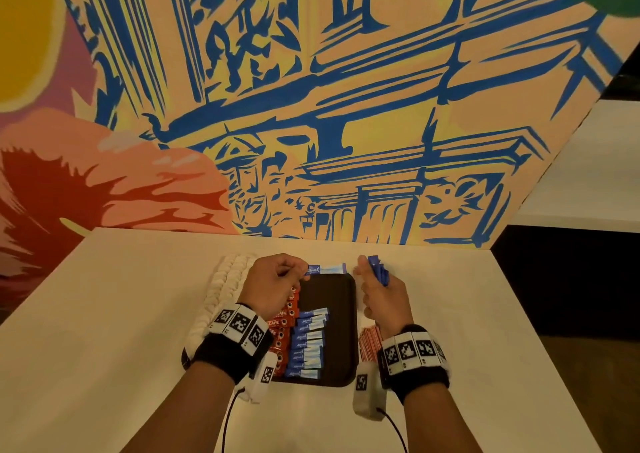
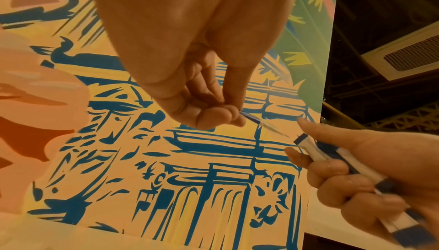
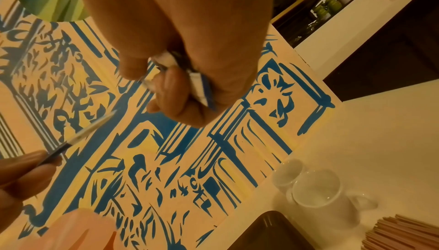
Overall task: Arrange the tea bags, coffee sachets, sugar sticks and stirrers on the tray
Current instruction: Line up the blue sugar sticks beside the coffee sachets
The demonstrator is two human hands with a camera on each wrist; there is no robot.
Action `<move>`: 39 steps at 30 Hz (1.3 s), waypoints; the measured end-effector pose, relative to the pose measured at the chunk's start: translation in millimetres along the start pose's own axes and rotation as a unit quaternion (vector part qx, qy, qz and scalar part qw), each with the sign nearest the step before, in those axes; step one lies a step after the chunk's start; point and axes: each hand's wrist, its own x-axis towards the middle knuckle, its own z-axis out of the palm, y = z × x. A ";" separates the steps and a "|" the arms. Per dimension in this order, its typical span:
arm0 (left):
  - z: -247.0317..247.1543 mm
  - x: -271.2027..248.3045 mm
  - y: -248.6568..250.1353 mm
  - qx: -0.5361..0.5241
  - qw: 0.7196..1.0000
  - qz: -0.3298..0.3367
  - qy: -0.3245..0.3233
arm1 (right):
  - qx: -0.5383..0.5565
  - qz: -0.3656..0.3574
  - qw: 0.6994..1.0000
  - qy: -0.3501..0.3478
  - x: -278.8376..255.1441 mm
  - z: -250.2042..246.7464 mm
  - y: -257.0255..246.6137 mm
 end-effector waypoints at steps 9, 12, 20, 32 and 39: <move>8.5 3.1 -10.9 0.039 0.997 0.006 -0.067 | -0.017 -0.003 0.999 -0.031 6.7 2.6 5.1; 10.6 3.6 -18.1 0.132 0.984 0.075 -0.091 | -0.038 -0.010 0.999 -0.019 13.2 0.7 9.9; 20.2 26.3 -32.7 0.307 0.933 0.151 -0.109 | -0.072 0.036 0.996 -0.029 26.2 5.7 19.9; 31.9 85.9 -109.0 0.339 0.932 -0.019 -0.124 | -0.031 0.156 0.986 -0.050 47.7 5.6 53.1; 55.3 105.7 -158.9 0.388 0.900 -0.073 -0.185 | -0.104 0.096 0.988 -0.055 60.1 3.1 80.4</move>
